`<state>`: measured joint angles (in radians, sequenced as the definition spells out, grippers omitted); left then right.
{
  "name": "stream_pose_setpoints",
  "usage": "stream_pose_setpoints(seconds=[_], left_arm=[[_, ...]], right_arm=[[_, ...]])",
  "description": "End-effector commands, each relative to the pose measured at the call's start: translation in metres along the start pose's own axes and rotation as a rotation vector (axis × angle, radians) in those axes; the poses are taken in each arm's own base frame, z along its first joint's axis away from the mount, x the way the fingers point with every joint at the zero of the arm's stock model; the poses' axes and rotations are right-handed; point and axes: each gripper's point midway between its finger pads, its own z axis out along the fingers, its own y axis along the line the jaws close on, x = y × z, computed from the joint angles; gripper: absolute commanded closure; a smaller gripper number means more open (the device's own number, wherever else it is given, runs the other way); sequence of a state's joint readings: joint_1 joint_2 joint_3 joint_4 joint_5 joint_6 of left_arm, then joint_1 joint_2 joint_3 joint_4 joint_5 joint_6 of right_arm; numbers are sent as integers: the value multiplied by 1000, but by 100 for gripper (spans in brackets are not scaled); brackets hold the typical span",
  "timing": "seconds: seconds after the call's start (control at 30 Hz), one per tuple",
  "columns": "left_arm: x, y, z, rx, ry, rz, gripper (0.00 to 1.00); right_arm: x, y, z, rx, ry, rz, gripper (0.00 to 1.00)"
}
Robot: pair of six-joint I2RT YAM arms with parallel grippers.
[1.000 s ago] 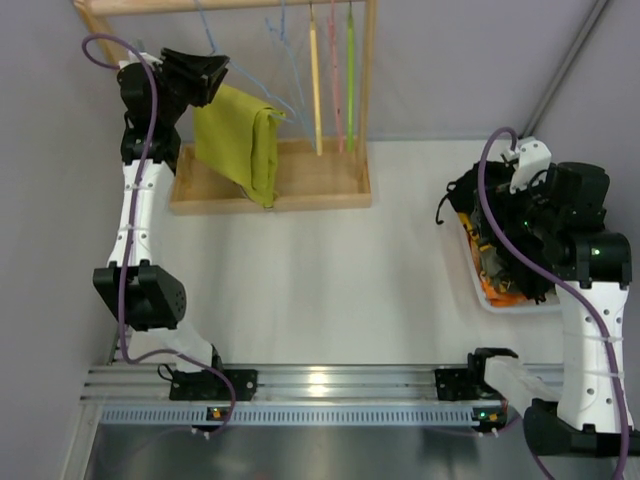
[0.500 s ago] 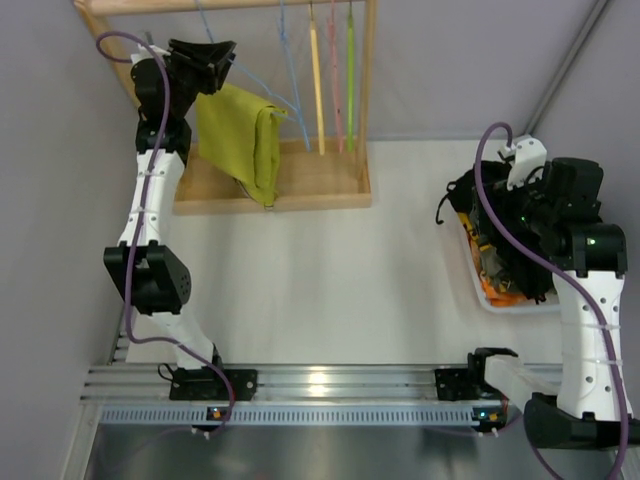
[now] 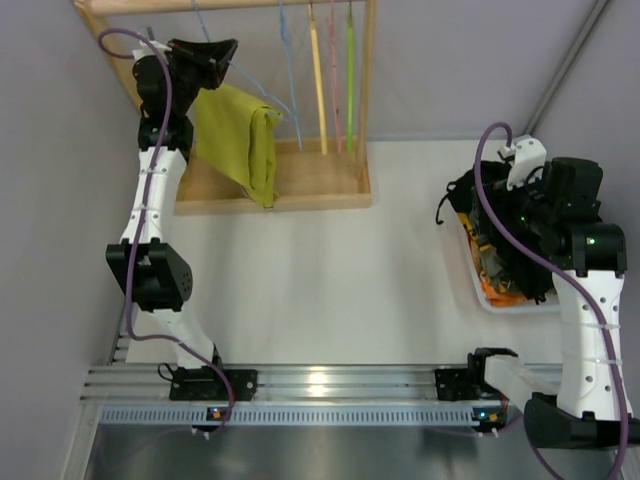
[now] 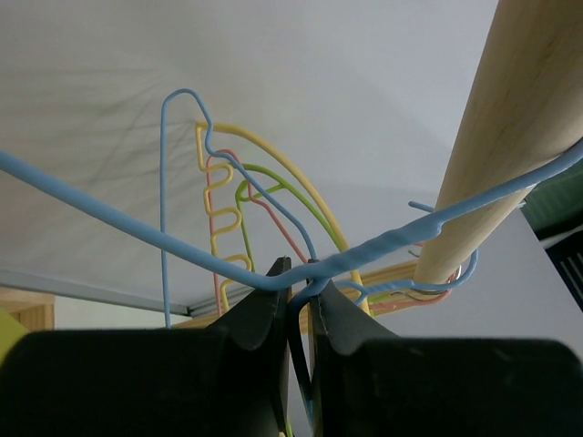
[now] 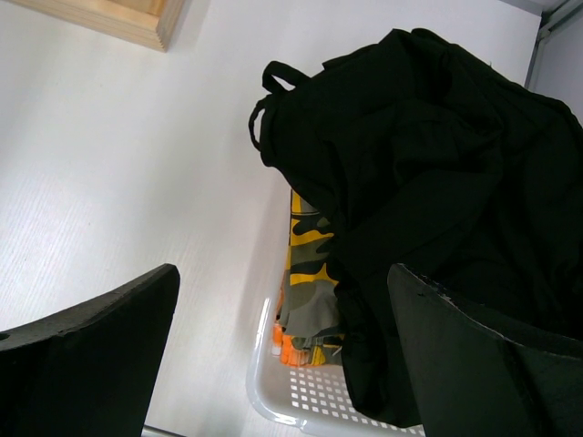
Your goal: Remove the trousers from the hanger
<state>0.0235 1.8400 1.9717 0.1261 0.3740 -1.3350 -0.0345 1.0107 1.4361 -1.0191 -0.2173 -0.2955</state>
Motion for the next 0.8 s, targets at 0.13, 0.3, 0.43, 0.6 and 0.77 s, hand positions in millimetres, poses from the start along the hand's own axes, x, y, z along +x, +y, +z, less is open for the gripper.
stream_pose_setpoints(seconds=[0.13, 0.3, 0.43, 0.6, 0.77], left_arm=[[-20, -114, -21, 266, -68, 86, 100], [-23, -162, -40, 357, -88, 135, 100], [-16, -187, -59, 399, -64, 130, 100], [-6, -206, -86, 420, -40, 150, 100], [9, -220, -122, 427, -14, 151, 100]], right_arm=[[-13, 2, -10, -6, -50, -26, 1], [-16, 5, -9, -23, -61, -31, 1], [-21, 8, -10, -43, -89, -39, 1], [-44, 20, -18, -104, -208, -80, 1], [-76, 43, -30, -219, -397, -96, 1]])
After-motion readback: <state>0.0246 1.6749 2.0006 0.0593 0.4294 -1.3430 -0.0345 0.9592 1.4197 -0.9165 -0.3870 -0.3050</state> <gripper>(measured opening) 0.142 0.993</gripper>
